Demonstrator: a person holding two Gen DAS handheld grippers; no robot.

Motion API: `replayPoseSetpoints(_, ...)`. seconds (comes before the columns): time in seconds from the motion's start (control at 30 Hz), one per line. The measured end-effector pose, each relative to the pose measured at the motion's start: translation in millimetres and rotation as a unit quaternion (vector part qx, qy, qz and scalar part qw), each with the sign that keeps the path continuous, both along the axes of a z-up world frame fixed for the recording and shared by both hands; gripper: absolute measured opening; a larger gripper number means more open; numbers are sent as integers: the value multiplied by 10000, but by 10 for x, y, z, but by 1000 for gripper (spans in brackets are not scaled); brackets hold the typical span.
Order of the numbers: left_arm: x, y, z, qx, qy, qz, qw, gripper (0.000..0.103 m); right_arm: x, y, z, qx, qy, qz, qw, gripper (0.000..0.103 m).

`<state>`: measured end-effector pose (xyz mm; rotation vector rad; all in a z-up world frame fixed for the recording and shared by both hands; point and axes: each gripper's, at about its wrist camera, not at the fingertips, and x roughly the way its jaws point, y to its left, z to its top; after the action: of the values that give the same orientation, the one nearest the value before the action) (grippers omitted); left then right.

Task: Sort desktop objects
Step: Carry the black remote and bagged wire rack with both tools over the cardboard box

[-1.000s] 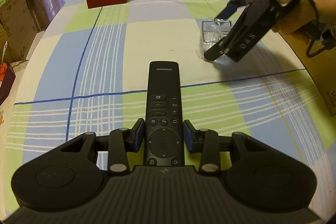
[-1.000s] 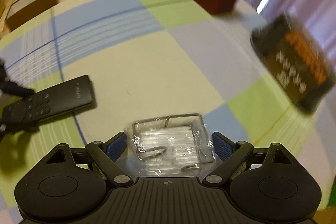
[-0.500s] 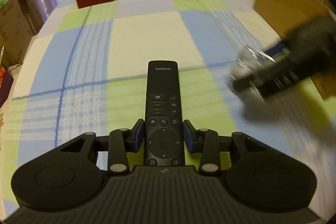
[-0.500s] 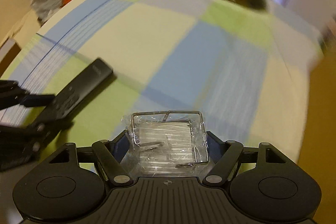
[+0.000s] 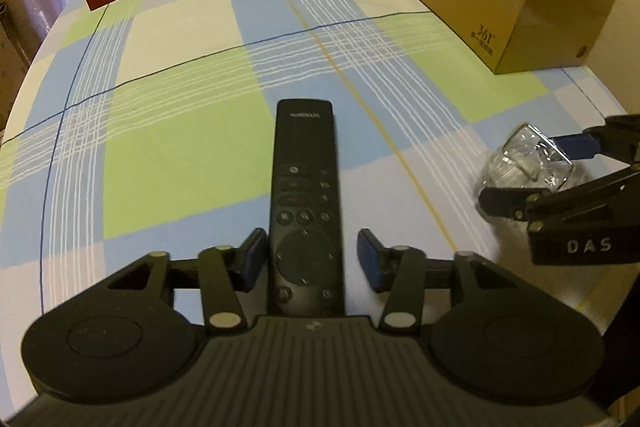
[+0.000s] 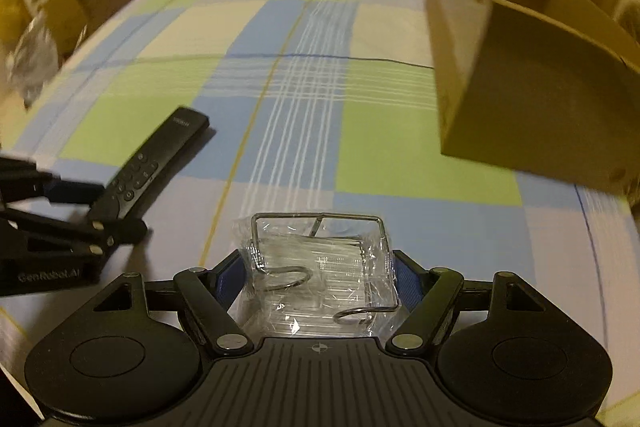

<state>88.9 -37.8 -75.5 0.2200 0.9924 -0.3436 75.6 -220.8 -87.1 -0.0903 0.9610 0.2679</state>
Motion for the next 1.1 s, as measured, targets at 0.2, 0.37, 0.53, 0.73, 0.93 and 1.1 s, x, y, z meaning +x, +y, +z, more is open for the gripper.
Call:
replayPoseSetpoints(0.2, 35, -31, 31, 79, -59, -23, 9999, 48, -68, -54, 13, 168, -59, 94, 9998, 84)
replayPoseSetpoints(0.37, 74, -59, 1, 94, -42, 12, 9999, 50, -20, -140, 11, 464, 23, -74, 9989, 84)
replayPoseSetpoints(0.53, 92, -60, -17, 69, -3, -7, 10000, 52, -8, -161, 17, 566, 51, -71, 9984, 84)
replayPoseSetpoints(0.73, 83, -52, -22, 27, 23, -6, 10000, 53, -20, -158, 15, 552, 92, -36, 9984, 103)
replayPoseSetpoints(0.93, 90, -33, -21, -29, 25, 61, 10000, 53, -32, -141, 3, 640, 89, -4, 9979, 102)
replayPoseSetpoints(1.1, 133, -27, -21, -38, 14, 76, 10000, 53, -22, -125, -7, 608, 66, -9, 9981, 101)
